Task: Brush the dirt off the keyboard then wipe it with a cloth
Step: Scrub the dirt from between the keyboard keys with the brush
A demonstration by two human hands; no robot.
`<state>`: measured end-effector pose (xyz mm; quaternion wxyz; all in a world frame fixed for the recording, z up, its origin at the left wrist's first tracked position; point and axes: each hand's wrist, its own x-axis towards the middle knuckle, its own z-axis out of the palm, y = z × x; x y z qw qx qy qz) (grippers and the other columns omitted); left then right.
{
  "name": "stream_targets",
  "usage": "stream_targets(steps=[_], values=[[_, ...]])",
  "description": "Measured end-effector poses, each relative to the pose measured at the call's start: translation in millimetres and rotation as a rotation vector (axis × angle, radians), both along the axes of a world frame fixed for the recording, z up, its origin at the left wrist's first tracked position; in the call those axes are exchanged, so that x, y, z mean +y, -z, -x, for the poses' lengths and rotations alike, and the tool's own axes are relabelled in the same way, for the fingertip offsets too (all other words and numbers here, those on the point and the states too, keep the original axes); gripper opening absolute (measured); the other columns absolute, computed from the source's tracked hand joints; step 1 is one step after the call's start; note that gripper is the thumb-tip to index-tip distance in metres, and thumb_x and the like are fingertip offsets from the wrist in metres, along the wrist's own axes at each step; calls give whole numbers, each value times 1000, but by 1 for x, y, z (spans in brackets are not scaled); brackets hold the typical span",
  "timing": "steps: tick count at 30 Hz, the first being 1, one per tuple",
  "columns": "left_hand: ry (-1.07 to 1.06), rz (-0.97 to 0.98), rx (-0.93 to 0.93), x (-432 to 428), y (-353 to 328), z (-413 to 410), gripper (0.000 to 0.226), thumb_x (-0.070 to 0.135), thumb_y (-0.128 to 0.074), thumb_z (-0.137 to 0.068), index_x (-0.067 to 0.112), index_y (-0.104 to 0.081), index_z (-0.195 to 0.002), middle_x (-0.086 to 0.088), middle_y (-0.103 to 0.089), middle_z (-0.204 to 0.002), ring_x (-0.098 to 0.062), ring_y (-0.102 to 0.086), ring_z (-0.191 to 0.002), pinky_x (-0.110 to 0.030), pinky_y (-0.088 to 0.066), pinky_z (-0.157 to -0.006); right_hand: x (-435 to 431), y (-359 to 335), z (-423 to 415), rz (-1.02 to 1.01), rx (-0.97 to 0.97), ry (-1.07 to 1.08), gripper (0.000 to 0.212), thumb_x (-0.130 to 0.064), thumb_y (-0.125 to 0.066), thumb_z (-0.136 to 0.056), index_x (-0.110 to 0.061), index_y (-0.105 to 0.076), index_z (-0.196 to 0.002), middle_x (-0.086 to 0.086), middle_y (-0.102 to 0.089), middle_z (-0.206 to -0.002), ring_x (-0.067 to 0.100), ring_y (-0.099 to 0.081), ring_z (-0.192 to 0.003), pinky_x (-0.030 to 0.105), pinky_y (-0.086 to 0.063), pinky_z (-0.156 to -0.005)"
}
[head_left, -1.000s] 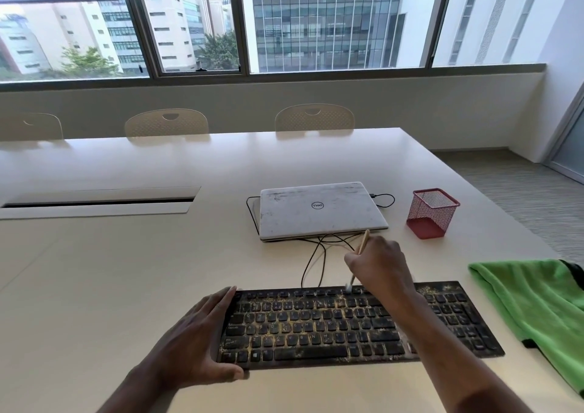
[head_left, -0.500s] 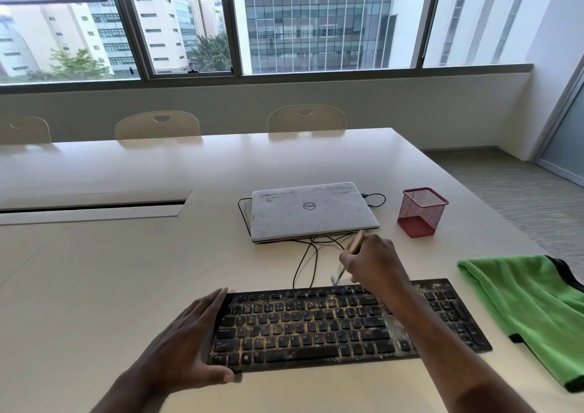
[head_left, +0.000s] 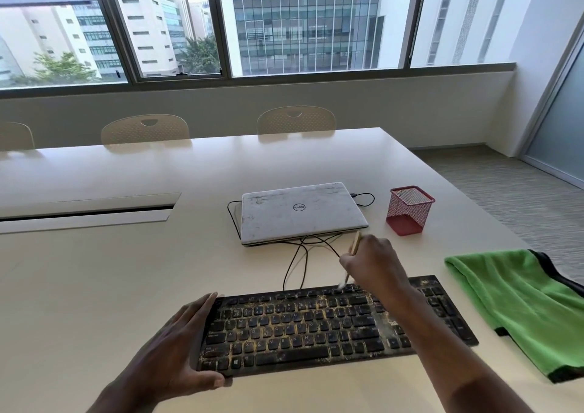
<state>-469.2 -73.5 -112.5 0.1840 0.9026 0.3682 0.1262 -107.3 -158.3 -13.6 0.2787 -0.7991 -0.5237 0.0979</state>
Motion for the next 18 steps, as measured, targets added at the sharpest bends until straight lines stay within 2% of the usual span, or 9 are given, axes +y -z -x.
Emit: stream_targets(steps=[2, 4, 6, 8, 12, 15, 18], values=[[-1, -1, -2, 0, -1, 0, 141, 95, -68, -56, 25, -8, -162, 17, -17, -166, -1, -21, -151, -35, -36, -119, -1, -1, -4, -3, -51, 50, 17, -15, -64, -90, -7, -67, -76, -2, -59, -61, 13, -60, -54, 17, -41, -46], [-3, 4, -3, -1, -2, -1, 141, 95, -68, -55, 25, -8, -162, 18, -17, -165, 1, -20, -150, -32, -35, -119, -1, -2, -5, -26, -12, 21, 16, -15, -64, -90, -7, -67, -77, 0, -63, -65, 15, -65, -56, 21, -49, -49], [-5, 11, -1, -2, -4, -2, 141, 95, -68, -54, 25, -9, -162, 18, -17, -165, 2, -20, -150, -29, -32, -119, -2, -3, -4, -41, 78, -35, 13, -13, -65, -92, -4, -69, -83, 7, -69, -72, 20, -71, -60, 33, -61, -58], [-12, 8, -4, -3, -4, -2, 141, 95, -68, -53, 26, -9, -161, 21, -15, -163, 4, -19, -149, -23, -28, -119, -3, -3, -4, -26, 91, -35, 13, -12, -65, -92, -2, -68, -83, 10, -70, -73, 23, -72, -60, 39, -62, -59], [-19, 6, 5, -4, -5, -2, 141, 95, -68, -53, 27, -8, -161, 23, -13, -162, 4, -20, -148, -21, -27, -118, -3, 3, -15, 1, -20, 81, 22, -15, -65, -91, -9, -61, -71, -1, -58, -59, 10, -59, -49, 19, -45, -44], [-13, 4, 7, -3, -4, -1, 141, 94, -70, -54, 26, -10, -162, 22, -15, -163, 3, -21, -149, -23, -28, -118, -4, 0, -19, -44, 71, 79, 18, -15, -67, -91, -3, -67, -78, 8, -68, -70, 19, -70, -58, 33, -61, -56], [-5, 8, 5, -3, -4, -1, 140, 94, -70, -54, 27, -9, -162, 27, -11, -162, 9, -18, -147, -17, -25, -117, -7, -4, -16, -27, 116, 42, 13, -14, -67, -92, -2, -68, -86, 10, -69, -75, 22, -72, -61, 29, -61, -53]])
